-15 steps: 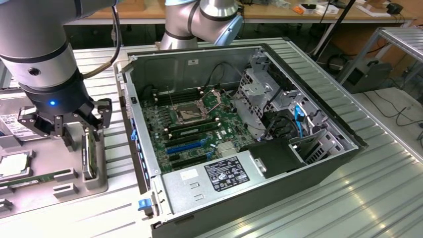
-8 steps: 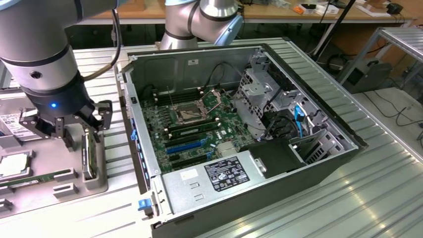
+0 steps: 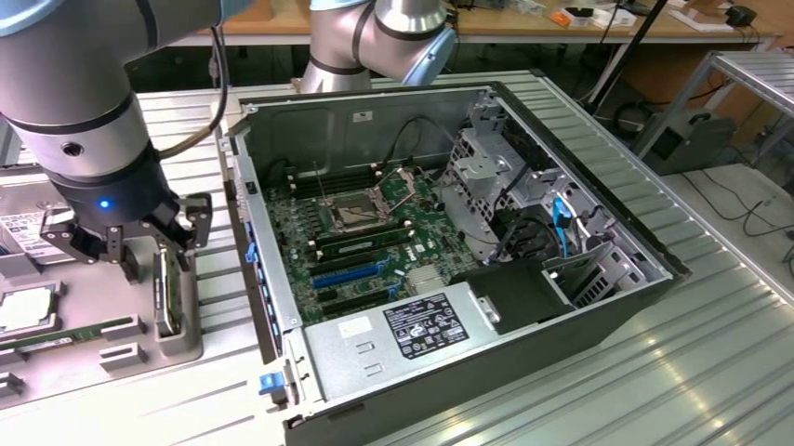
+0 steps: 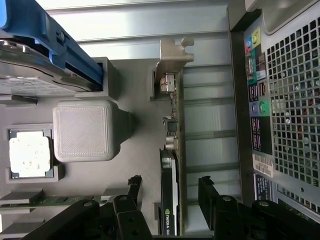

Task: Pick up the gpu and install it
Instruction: 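Pick up the gpu and move the gpu toward the slot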

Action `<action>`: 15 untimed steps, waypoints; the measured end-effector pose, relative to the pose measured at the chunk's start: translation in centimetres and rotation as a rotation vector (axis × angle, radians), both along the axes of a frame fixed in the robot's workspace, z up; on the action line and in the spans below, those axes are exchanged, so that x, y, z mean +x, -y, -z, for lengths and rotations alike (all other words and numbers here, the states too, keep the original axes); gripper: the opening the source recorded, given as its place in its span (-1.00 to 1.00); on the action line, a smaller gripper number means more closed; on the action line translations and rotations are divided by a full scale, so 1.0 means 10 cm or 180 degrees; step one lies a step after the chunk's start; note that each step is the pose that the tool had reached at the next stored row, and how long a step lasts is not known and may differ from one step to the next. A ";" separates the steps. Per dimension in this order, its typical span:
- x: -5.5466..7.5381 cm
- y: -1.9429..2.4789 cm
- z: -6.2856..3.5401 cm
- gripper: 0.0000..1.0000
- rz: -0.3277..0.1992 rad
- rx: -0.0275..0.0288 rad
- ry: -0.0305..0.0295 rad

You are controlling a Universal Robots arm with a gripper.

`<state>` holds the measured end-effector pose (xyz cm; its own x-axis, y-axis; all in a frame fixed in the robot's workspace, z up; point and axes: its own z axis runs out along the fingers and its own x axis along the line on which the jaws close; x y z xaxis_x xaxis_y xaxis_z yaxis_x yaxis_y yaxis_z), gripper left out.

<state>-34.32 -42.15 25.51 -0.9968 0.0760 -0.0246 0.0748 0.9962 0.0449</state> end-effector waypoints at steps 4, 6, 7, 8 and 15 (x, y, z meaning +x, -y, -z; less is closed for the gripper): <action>0.00 0.000 0.035 0.15 0.0000 0.0000 0.0000; 0.00 0.000 0.048 0.15 0.0000 0.0000 0.0000; 0.00 0.000 0.055 0.15 0.0000 0.0000 0.0000; 0.00 0.000 0.061 0.15 0.0000 0.0000 0.0000; 0.00 0.000 0.093 0.15 0.0000 -0.0001 -0.0001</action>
